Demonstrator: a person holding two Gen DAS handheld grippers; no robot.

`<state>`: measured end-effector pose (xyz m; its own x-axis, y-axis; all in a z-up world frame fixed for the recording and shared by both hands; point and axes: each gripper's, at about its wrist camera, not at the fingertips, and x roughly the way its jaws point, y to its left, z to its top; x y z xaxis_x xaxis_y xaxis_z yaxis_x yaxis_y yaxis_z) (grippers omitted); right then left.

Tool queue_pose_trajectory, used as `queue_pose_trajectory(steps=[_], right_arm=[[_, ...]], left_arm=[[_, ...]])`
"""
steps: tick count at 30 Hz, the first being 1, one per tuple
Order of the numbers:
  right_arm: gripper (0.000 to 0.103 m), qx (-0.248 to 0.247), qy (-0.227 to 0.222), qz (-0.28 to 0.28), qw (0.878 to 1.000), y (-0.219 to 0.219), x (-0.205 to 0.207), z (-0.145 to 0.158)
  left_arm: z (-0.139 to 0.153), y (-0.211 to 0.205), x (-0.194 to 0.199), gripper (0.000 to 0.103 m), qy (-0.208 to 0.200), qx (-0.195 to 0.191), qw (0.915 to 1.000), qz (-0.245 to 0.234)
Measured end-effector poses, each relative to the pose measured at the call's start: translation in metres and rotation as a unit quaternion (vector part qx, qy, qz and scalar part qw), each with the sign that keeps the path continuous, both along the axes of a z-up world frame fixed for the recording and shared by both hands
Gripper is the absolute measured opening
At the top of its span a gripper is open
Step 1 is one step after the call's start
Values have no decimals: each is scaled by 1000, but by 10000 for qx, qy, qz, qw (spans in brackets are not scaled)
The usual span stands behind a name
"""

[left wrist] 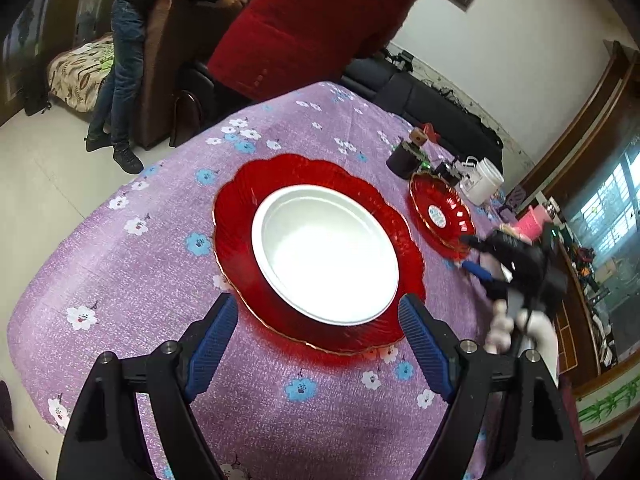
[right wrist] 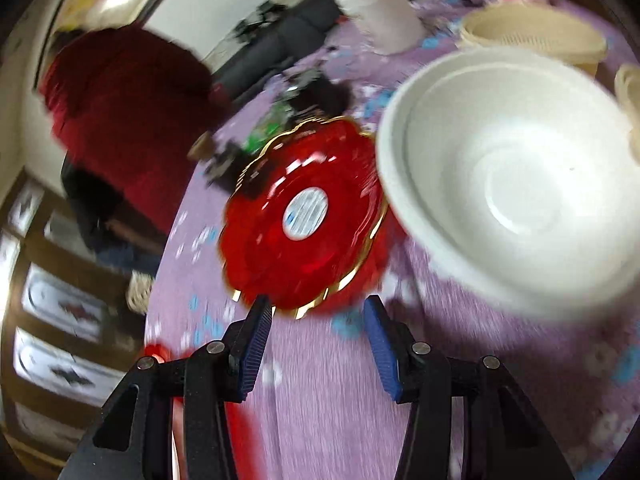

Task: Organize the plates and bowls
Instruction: 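Grasp the rim of the small labeled red plate with both tools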

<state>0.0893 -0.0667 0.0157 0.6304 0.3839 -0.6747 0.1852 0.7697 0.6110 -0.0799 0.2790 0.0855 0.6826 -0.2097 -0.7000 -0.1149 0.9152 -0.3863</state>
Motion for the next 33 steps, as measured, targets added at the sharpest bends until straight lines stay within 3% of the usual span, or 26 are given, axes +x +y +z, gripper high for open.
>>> queue_pose_trajectory(steps=[4,6,7,10,14,27,33], right_arm=[[49,195,17,-252,9995,-7,22,-9],[31,63,75,-316,9995,-7,29,-9],[16,63,104,-307,9995,-8,30,-10],[16,219,169,-232,9993,-13,26,-15],[14,24,154,93,9998,-12,7,-11],[13,-99,654,1147,9912,-56,-120,-15],[15,-863,381,1131,9891,-81,-155,-1]], left_arm=[[-5,-2,3,82,75,47,9999,-55],[-6,-4,5,82,109,49,9999,-63],[-6,-4,5,82,120,56,9999,-63],[-7,-5,5,82,128,68,9999,-59],[-6,-10,6,82,157,73,9998,-106],[6,-56,0,82,-12,315,9967,-743],[2,-103,9,82,121,445,9905,-1295]])
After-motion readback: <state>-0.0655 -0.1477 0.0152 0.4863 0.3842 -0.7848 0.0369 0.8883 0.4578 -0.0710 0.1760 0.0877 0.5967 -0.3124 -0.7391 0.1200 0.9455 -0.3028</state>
